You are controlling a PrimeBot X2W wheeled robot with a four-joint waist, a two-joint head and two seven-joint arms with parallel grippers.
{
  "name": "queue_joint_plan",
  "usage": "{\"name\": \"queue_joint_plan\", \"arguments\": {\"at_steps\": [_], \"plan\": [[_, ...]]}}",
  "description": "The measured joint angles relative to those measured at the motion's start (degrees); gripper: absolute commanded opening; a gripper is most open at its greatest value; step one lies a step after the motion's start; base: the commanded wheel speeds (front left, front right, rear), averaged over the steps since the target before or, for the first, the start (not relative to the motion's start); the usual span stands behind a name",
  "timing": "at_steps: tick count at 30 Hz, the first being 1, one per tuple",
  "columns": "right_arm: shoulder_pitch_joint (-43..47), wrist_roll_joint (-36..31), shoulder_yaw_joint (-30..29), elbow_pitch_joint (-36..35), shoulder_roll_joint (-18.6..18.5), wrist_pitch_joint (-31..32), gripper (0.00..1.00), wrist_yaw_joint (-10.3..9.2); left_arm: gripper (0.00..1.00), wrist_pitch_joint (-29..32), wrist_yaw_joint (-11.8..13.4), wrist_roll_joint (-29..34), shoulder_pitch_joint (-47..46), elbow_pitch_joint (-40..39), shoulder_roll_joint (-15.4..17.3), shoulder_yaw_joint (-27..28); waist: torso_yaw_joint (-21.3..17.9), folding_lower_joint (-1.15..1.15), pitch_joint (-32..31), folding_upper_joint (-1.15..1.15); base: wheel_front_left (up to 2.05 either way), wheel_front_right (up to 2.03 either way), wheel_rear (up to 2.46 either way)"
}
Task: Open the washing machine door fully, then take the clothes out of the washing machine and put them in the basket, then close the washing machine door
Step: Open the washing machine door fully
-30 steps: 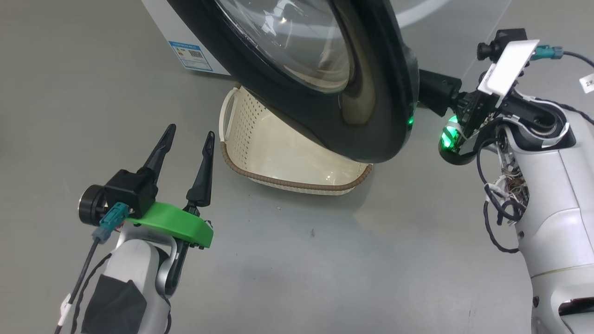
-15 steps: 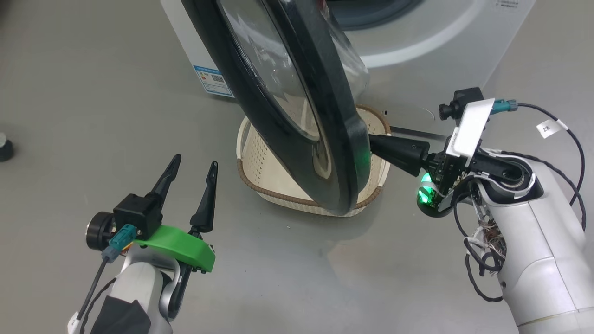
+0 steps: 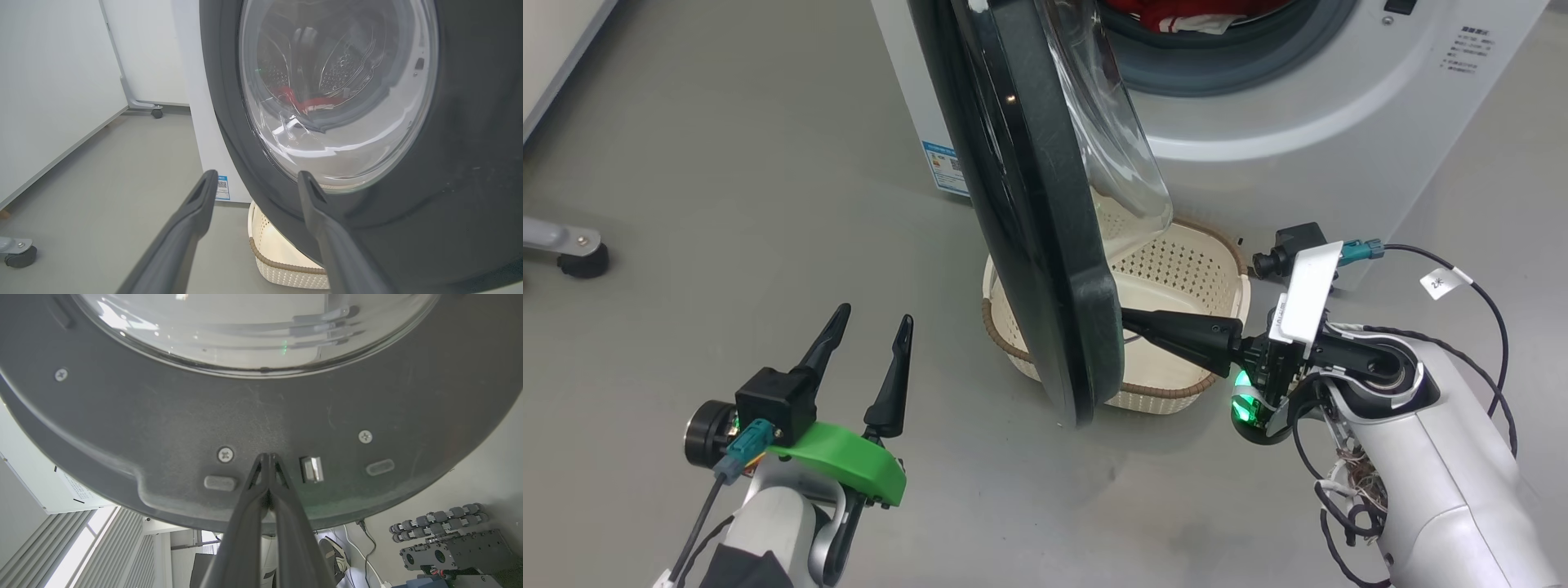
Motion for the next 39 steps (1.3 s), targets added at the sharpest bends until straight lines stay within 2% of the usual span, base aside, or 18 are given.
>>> {"name": "queue_joint_plan", "arguments": {"at_steps": [11,25,33,39], "plan": [[1.5,3.7,5.9,-1.9,0.0,-2.8,0.0,0.0,1.0,0.0,0.0,-1.1,0.4,-0.1,0.0,-0.6,3.2,0.0,-1.0,0.0,0.0,0.0,0.0],[1.8,4.7,11.8,-3.3,-0.1,-7.3,0.0,0.0,1.0,0.0,0.4,-2.1,1.1,-0.8,0.0,-1.0,5.6,0.0,-0.7,0.0,0.0,0.0,0.0],[1.8,4.2,12.2,-3.9,0.0,-10.6,0.0,0.0,1.0,0.0,0.6,-2.5,1.1,-1.5,0.0,-0.9,5.6,0.0,-0.7,0.0,0.0,0.0,0.0],[2.9,4.0,9.5,-4.5,0.1,-14.2,0.0,0.0,1.0,0.0,0.7,-2.5,1.1,-1.5,0.0,-0.5,5.2,0.0,-1.0,0.0,0.0,0.0,0.0]]}}
